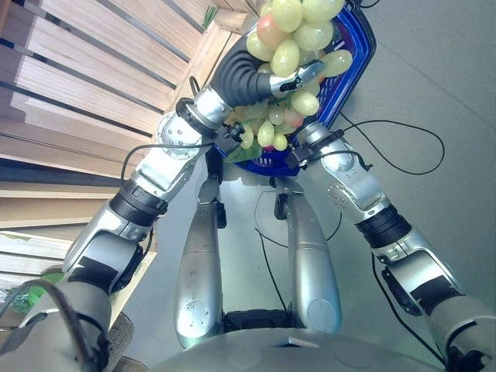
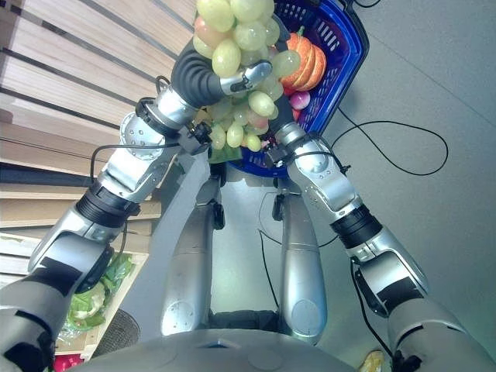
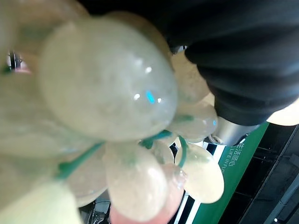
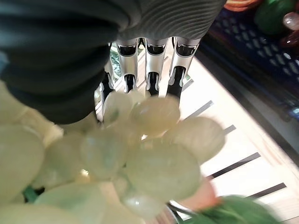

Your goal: Pick up fruits and vegetables into the basket

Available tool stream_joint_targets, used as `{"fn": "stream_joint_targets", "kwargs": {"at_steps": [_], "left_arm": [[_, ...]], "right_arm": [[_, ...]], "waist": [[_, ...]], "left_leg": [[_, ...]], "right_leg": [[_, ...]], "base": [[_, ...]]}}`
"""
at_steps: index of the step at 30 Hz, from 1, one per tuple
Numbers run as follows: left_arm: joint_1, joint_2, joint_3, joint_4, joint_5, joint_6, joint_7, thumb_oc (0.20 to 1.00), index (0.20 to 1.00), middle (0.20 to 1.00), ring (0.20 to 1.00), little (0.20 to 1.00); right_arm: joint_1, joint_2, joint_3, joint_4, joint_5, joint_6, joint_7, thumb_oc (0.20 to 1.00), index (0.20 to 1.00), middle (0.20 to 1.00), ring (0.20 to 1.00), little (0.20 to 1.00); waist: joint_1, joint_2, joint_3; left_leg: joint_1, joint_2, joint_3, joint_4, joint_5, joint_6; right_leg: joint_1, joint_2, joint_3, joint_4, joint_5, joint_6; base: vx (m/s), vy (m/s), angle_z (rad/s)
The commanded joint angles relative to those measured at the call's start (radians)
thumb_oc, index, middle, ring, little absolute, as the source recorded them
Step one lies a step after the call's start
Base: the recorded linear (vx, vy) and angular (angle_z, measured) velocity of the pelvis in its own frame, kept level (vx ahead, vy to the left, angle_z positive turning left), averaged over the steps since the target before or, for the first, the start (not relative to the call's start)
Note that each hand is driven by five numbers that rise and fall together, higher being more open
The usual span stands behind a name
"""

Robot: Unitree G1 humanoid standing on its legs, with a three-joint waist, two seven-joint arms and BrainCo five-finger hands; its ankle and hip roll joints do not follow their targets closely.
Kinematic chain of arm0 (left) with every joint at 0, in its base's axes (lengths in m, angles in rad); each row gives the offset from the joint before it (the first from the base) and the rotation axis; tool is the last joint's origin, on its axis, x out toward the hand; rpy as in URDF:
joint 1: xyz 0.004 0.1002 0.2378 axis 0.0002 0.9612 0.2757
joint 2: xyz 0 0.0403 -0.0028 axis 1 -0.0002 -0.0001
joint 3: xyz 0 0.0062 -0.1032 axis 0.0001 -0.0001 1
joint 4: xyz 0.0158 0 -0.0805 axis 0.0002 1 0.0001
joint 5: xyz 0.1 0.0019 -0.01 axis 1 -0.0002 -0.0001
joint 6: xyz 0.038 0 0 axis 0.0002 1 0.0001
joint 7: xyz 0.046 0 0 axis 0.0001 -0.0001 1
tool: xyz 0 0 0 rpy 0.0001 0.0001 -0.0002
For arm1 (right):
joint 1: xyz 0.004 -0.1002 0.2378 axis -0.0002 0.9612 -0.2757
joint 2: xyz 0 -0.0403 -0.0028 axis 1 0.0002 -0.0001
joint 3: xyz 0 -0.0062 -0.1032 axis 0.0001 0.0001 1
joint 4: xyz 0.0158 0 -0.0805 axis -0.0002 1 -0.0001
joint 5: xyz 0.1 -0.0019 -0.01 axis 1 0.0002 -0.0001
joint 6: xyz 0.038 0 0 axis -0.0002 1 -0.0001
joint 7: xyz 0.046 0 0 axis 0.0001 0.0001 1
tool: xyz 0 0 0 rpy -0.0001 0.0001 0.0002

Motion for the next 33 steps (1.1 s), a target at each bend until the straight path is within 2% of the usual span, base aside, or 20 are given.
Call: {"fn": "stream_joint_targets", "kwargs": {"at_steps": [1,10,14,18,21,22,23,24,28,33], "left_arm": [[-0.05,-0.045,0.005,-0.147,0.017,-0.053,0.015,0.2,0.2,0.2,0.2,0.2],[-0.032,-0.037,0.024,-0.141,0.051,-0.074,0.086,0.2,0.2,0.2,0.2,0.2],[-0.021,-0.038,0.038,-0.138,0.077,-0.083,0.158,0.2,0.2,0.2,0.2,0.2],[-0.006,-0.043,0.052,-0.132,0.08,-0.105,0.171,0.2,0.2,0.2,0.2,0.2],[-0.001,-0.047,0.059,-0.13,0.105,-0.126,0.196,0.2,0.2,0.2,0.2,0.2],[0.002,-0.046,0.067,-0.129,0.121,-0.141,0.224,0.2,0.2,0.2,0.2,0.2],[0.003,-0.042,0.074,-0.127,0.118,-0.153,0.236,0.2,0.2,0.2,0.2,0.2],[0.004,-0.039,0.081,-0.124,0.123,-0.162,0.248,0.2,0.2,0.2,0.2,0.2],[0.019,-0.025,0.128,-0.129,0.155,-0.194,0.298,0.2,0.2,0.2,0.2,0.2],[0.028,-0.014,0.184,-0.134,0.187,-0.198,0.332,0.2,0.2,0.2,0.2,0.2]], "right_arm": [[-0.015,0.011,0.007,-0.124,0.016,-0.065,0.03,0.2,0.2,0.2,0.2,0.2],[-0.004,0.002,-0.004,-0.122,0.03,-0.075,0.041,0.2,0.2,0.2,0.2,0.2],[0.003,0.006,-0.009,-0.128,0.031,-0.073,0.046,0.2,0.2,0.2,0.2,0.2],[0.005,0.006,-0.014,-0.124,0.027,-0.079,0.044,0.2,0.2,0.2,0.2,0.2],[0.007,0.009,-0.019,-0.119,0.011,-0.073,0.023,0.2,0.2,0.2,0.2,0.2],[0.009,0.007,-0.025,-0.108,0.002,-0.061,-0.02,0.2,0.2,0.2,0.2,0.2],[0.012,0.003,-0.03,-0.097,-0.005,-0.063,-0.046,0.796,0.796,0.796,0.796,0.796],[0.014,0.0,-0.034,-0.09,-0.008,-0.065,-0.067,1.0,1.0,1.0,1.0,1.0],[0.042,-0.012,-0.072,-0.075,-0.014,-0.089,-0.134,1.0,1.0,1.0,1.0,1.0],[0.072,-0.005,-0.128,-0.081,-0.036,-0.097,-0.165,1.0,1.0,1.0,1.0,1.0]], "waist": [[-0.016,0.032,-0.011],[-0.012,0.035,-0.011],[-0.011,0.035,-0.011],[-0.008,0.035,-0.011],[-0.008,0.035,-0.011],[-0.008,0.036,-0.011],[-0.007,0.036,-0.011],[-0.007,0.036,-0.011],[-0.008,0.036,-0.011],[-0.011,0.039,-0.011]], "left_leg": [[-0.011,-0.006,-0.009,0.071,-0.068,0.012],[-0.015,-0.008,-0.014,0.074,-0.066,0.012],[-0.02,-0.009,-0.017,0.074,-0.064,0.012],[-0.019,-0.011,-0.02,0.073,-0.064,0.013],[-0.018,-0.012,-0.02,0.075,-0.063,0.013],[-0.017,-0.012,-0.02,0.075,-0.064,0.012],[-0.016,-0.012,-0.02,0.075,-0.064,0.013],[-0.015,-0.012,-0.02,0.074,-0.065,0.013],[-0.012,-0.011,-0.019,0.072,-0.066,0.012],[-0.01,-0.01,-0.019,0.07,-0.068,0.01]], "right_leg": [[0.101,-0.003,-0.017,-0.123,0.056,0.067],[0.1,-0.007,-0.021,-0.122,0.056,0.068],[0.095,-0.007,-0.021,-0.121,0.055,0.069],[0.097,-0.006,-0.022,-0.122,0.055,0.068],[0.097,-0.005,-0.021,-0.121,0.056,0.067],[0.098,-0.005,-0.02,-0.119,0.055,0.067],[0.098,-0.005,-0.02,-0.119,0.054,0.066],[0.099,-0.005,-0.02,-0.119,0.054,0.066],[0.101,-0.004,-0.02,-0.118,0.05,0.065],[0.1,-0.002,-0.016,-0.113,0.045,0.064]], "base": [[0.0,0.0,0.0],[0.0,0.0,0.0],[0.0,0.0,0.0],[0.0,0.0,0.0],[0.0,0.0,0.0],[0.0,0.0,0.0],[0.0,0.0,0.0],[0.0,0.0,0.0],[0.0,0.0,0.0],[0.0,0.0,0.0]]}}
